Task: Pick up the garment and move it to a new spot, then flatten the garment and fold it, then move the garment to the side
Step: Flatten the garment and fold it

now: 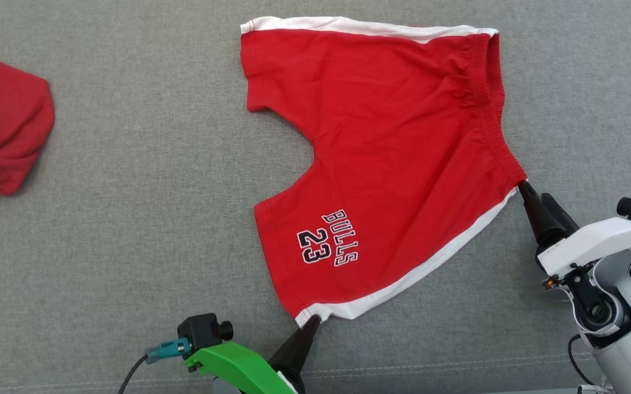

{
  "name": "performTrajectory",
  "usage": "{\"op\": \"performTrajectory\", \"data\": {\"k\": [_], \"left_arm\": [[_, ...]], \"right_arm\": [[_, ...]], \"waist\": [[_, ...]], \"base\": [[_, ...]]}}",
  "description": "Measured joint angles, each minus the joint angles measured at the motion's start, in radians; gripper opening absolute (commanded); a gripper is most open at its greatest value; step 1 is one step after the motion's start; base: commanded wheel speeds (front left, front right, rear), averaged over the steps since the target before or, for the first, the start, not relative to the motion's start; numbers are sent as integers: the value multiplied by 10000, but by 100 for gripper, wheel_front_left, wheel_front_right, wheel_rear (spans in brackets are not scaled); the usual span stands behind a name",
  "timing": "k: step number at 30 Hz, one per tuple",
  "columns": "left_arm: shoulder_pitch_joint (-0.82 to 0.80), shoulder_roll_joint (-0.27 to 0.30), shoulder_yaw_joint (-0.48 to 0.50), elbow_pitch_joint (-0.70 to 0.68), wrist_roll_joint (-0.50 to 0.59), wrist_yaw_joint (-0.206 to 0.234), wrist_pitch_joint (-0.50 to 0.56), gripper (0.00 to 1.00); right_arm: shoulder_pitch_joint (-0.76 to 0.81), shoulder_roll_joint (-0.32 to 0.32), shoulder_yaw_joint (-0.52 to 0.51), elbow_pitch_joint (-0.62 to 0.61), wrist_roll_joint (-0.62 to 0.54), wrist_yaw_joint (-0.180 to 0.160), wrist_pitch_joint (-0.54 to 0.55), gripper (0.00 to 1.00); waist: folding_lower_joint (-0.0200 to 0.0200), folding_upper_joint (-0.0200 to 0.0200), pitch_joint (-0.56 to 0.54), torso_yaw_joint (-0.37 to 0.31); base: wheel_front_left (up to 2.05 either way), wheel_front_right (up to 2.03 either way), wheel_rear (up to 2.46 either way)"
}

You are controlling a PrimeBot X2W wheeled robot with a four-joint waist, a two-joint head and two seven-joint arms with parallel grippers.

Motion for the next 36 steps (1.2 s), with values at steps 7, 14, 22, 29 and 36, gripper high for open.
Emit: {"op": "performTrajectory", "data": {"k": [7, 14, 22, 29, 36], "left_arm": [[-40, 0, -23, 71, -4, 0, -96, 18], [-44, 0, -36, 111, -6, 2, -180, 18], [-63, 0, -67, 176, -29, 46, -301, 18], [-65, -2, -23, 211, -50, 52, -412, 15], [-169, -2, 130, 215, -52, 52, -548, 8]], "right_arm": [[-244, 199, 128, 499, 15, 27, 15, 100], [-631, 389, 209, 861, 15, 198, 84, 100], [-744, 504, 219, 1248, 40, 376, 84, 47], [-748, 489, 130, 1423, 182, 554, 73, 27], [-753, 489, 13, 1544, 280, 729, -59, 0]], "waist": [[0, 0, 60, 316], [0, 0, 67, 386], [0, 0, 26, 430], [0, 0, 15, 410], [0, 0, 17, 330]], "base": [[0, 0, 0], [0, 0, 0], [0, 0, 0], [0, 0, 0], [0, 0, 0]]}}
